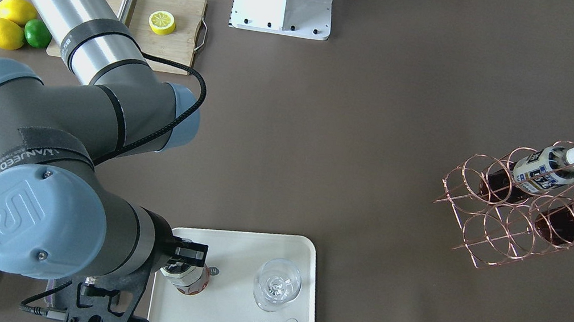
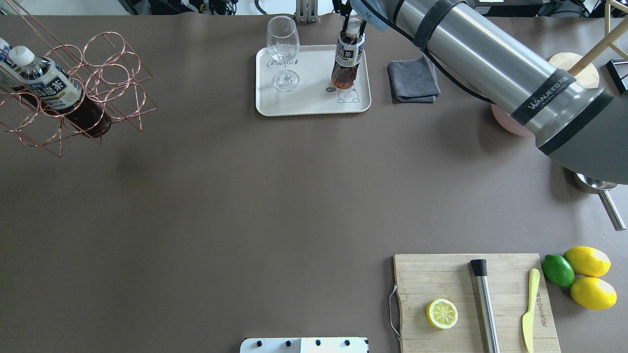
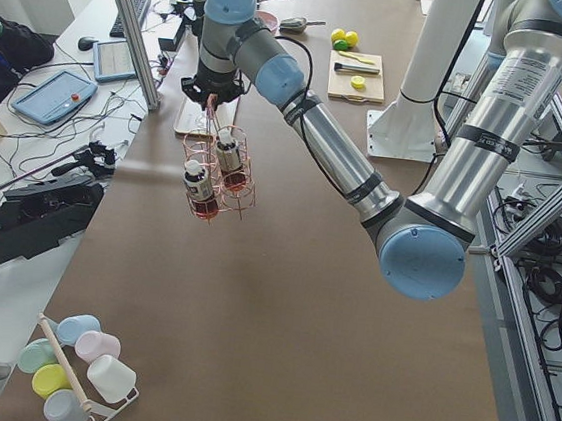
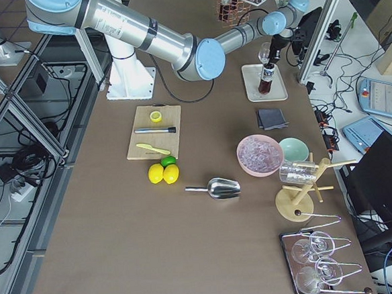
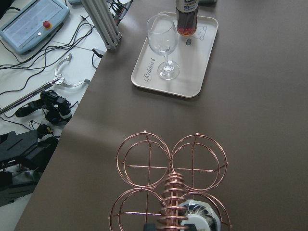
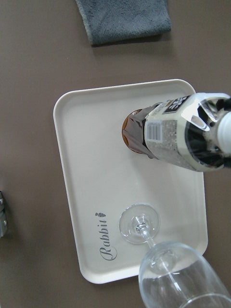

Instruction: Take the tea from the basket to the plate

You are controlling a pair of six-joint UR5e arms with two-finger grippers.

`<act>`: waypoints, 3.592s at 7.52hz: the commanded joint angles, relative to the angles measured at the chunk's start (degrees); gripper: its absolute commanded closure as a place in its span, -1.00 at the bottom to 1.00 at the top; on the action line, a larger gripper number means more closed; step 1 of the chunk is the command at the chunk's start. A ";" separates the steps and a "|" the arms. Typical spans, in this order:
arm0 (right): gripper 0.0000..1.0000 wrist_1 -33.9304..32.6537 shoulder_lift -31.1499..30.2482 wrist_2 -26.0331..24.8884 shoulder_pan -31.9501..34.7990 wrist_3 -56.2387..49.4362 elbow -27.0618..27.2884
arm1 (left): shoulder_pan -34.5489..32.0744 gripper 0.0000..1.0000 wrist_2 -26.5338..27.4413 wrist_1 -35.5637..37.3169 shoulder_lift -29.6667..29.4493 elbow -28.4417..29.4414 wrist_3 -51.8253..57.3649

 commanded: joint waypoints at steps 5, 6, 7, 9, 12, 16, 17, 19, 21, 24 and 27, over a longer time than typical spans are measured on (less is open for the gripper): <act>-0.99 -0.17 0.05 0.12 -0.21 0.18 0.13 | -3.21 1.00 8.45 -0.70 -3.12 11.73 15.00; -0.99 -0.17 0.05 0.12 -0.21 0.18 0.21 | -3.21 1.00 9.24 -0.88 -3.91 13.58 17.46; -0.99 -0.26 0.05 0.55 0.13 -0.08 0.82 | -3.21 1.00 10.46 -0.88 -5.92 16.56 20.53; -0.99 -0.61 -2.74 0.73 0.40 -0.26 5.64 | -1.82 1.00 13.45 -4.11 -8.22 21.05 22.32; -0.99 -6.12 -15.57 1.00 2.32 -0.44 23.73 | -0.75 1.00 14.69 -12.09 -8.40 27.02 22.32; -0.99 -8.34 -34.34 0.65 4.97 -5.44 43.14 | 2.93 1.00 18.90 -12.92 -10.07 28.10 22.15; -0.99 -8.34 -41.88 0.12 6.10 -9.01 49.11 | 2.94 1.00 18.91 -13.53 -9.81 28.53 22.23; -0.99 -11.31 -55.08 -3.45 8.91 -16.74 59.23 | 3.03 1.00 19.18 -15.91 -9.28 30.11 22.15; -0.99 -12.47 -68.27 -6.65 13.72 -27.28 66.11 | 3.12 1.00 19.26 -15.91 -9.37 30.30 22.06; -0.99 -11.95 -79.72 -6.39 24.45 -44.61 63.77 | 3.12 1.00 19.62 -17.04 -8.41 30.12 22.06; -0.99 -12.03 -79.23 -5.95 30.28 -47.46 59.47 | 3.20 1.00 19.70 -19.07 -7.17 30.47 21.97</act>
